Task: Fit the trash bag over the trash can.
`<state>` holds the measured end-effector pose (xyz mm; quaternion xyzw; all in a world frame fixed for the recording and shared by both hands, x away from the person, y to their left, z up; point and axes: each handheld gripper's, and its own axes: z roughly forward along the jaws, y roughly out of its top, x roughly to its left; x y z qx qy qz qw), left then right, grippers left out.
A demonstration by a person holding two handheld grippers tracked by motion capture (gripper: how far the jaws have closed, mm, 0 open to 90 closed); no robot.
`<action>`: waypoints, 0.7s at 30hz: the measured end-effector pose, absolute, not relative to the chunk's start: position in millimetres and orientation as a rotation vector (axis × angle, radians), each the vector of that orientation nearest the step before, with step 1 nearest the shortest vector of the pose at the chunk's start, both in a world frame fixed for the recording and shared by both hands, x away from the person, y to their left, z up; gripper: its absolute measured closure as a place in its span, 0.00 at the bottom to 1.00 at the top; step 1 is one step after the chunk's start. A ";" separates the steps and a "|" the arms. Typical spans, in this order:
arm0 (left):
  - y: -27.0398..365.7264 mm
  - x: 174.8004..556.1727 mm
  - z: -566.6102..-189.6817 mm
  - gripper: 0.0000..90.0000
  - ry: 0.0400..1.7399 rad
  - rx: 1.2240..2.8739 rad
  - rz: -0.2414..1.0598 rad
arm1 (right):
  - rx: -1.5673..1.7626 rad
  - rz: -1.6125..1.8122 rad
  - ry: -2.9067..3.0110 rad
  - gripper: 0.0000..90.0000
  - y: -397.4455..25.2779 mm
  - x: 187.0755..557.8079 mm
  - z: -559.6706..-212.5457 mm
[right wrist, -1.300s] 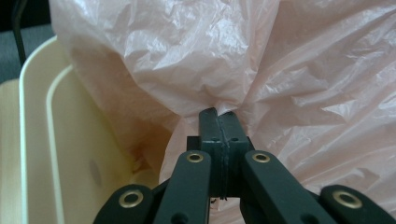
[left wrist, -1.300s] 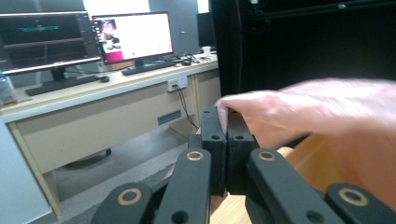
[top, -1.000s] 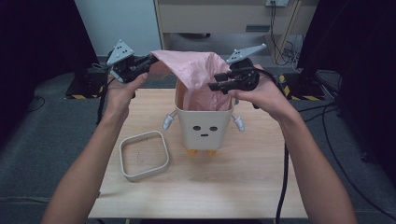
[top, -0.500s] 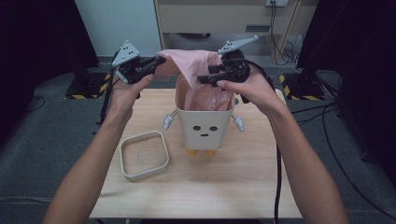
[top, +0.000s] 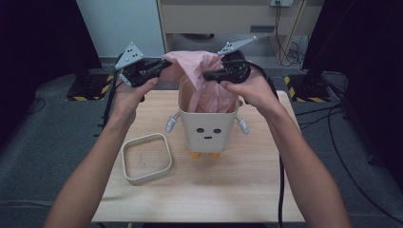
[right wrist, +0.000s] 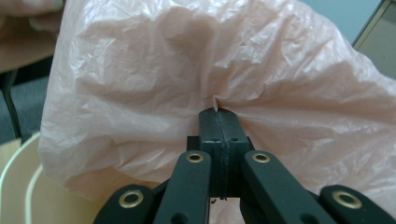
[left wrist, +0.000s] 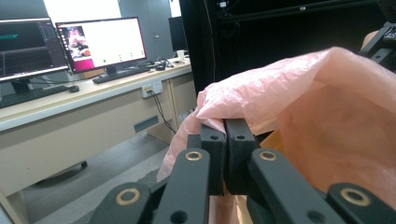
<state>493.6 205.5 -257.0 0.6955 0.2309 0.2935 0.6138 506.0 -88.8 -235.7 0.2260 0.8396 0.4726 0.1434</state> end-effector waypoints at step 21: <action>203.0 491.7 -267.8 0.99 0.551 1.657 0.654 | 0.643 1.436 2.246 0.26 -117.4 502.6 -227.4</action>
